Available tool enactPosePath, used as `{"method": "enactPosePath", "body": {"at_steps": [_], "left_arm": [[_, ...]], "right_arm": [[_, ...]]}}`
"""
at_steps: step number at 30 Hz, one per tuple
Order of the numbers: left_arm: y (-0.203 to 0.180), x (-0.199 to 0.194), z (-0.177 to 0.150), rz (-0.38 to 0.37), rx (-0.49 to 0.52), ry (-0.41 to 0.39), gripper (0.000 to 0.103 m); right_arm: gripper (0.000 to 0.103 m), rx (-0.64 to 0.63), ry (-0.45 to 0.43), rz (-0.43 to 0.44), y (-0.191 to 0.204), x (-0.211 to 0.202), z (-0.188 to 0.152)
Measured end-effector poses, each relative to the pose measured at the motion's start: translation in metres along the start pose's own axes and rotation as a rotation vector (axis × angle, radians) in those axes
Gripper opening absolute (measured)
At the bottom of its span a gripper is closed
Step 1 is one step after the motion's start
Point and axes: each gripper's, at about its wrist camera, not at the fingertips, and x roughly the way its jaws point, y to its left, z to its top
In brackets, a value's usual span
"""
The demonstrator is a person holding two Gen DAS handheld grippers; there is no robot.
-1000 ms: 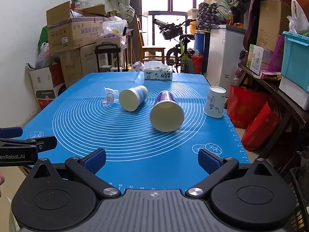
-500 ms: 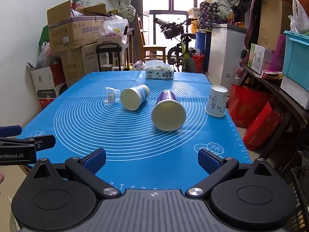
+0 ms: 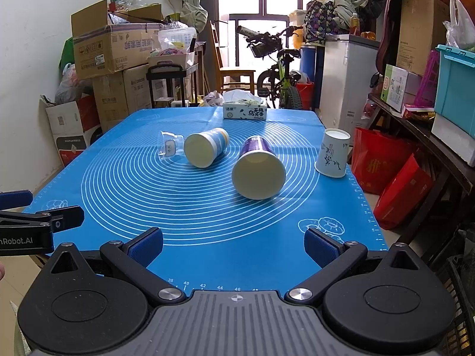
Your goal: Flip cup upside down
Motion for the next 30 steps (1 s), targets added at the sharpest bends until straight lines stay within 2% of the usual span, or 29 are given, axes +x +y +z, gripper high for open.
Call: {"method": "enactPosePath", "body": {"at_steps": [30], "left_arm": [[-0.0019,-0.0002,0.0006,-0.010,0.006,-0.005,0.103]], "right_arm": [[0.101,0.006,0.017,0.012,-0.0031,0.0057,0.0013]]}}
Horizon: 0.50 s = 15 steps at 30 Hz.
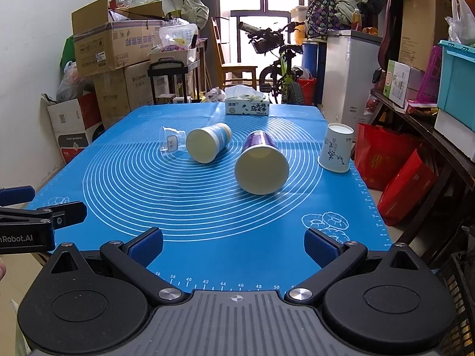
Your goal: Flip cup upside down
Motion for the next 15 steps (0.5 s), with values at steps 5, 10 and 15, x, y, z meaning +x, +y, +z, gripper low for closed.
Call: {"method": "enactPosePath", "body": {"at_steps": [5,10,15], "left_arm": [[0.0003,-0.0015,0.0019,0.008,-0.001,-0.011,0.103],[0.0015,-0.0023,0.0024,0.010,-0.001,-0.016,0.103],[0.0036,-0.0017,0.0025,0.010,0.001,-0.014,0.103]], "right_arm": [[0.101,0.001,0.004,0.001,-0.0002,-0.0009,0.0000],[0.101,0.001,0.002,0.000,0.0000,-0.0010,0.0003],[0.100,0.003,0.003,0.005,-0.0012,-0.0002,0.0001]]}}
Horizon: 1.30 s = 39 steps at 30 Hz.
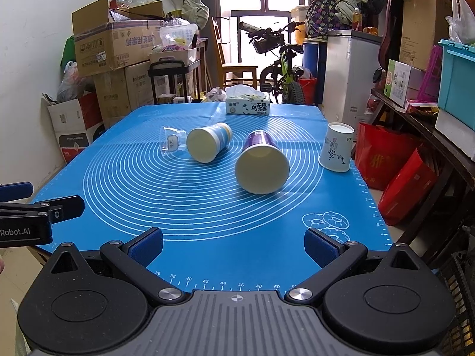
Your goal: Flip cup upside down
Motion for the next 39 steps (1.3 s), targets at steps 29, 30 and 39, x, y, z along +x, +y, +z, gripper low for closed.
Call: {"method": "enactPosePath", "body": {"at_steps": [29,30,39], "left_arm": [[-0.001,0.067,0.040,0.027,0.241,-0.033,0.103],[-0.004,0.075,0.043,0.024,0.265,-0.037,0.103],[-0.019,0.169,0.081,-0.051,0.422,0.013,0.103]], "right_arm": [[0.100,-0.001,-0.020,0.014,-0.032,0.049,0.036],[0.101,0.000,-0.019,0.011,-0.034,0.054,0.039],[0.101,0.040,0.000,0.004,-0.062,0.088,0.049]]}}
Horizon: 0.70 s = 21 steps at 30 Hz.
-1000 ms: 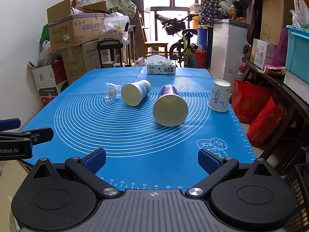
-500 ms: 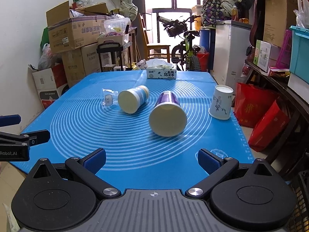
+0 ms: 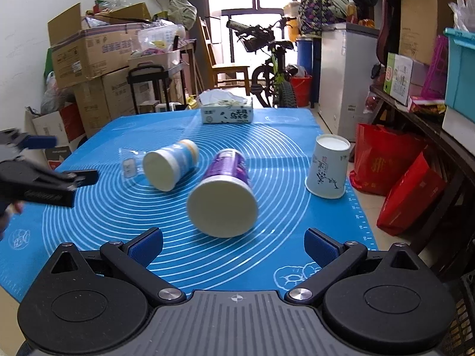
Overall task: Flip cup upside down
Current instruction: 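Move the left tool to the clear plastic cup and close its fingers on it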
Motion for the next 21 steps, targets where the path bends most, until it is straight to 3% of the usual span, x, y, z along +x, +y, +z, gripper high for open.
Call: {"method": "enactPosePath", "body": {"at_steps": [4,8,16,19,21], "left_arm": [[0.016,0.036,0.012,-0.030,0.036,0.048,0.103],[0.029,0.062,0.018,-0.106,0.100,0.108,0.103],[0.026,0.099,0.012,-0.202,0.269,0.195,0.102],[0.025,0.108,0.009,-0.207,0.316,0.218,0.101],[0.026,0.113,0.006,-0.215,0.337,0.228,0.090]], "right_arm": [[0.100,0.015,0.011,-0.003,-0.012,0.009,-0.002],[0.101,0.026,0.016,0.001,-0.021,0.015,-0.003],[0.101,0.045,0.025,0.000,-0.030,0.021,-0.008],[0.101,0.054,0.030,-0.006,-0.032,0.023,-0.011],[0.101,0.059,0.032,-0.008,-0.033,0.024,-0.011]]}}
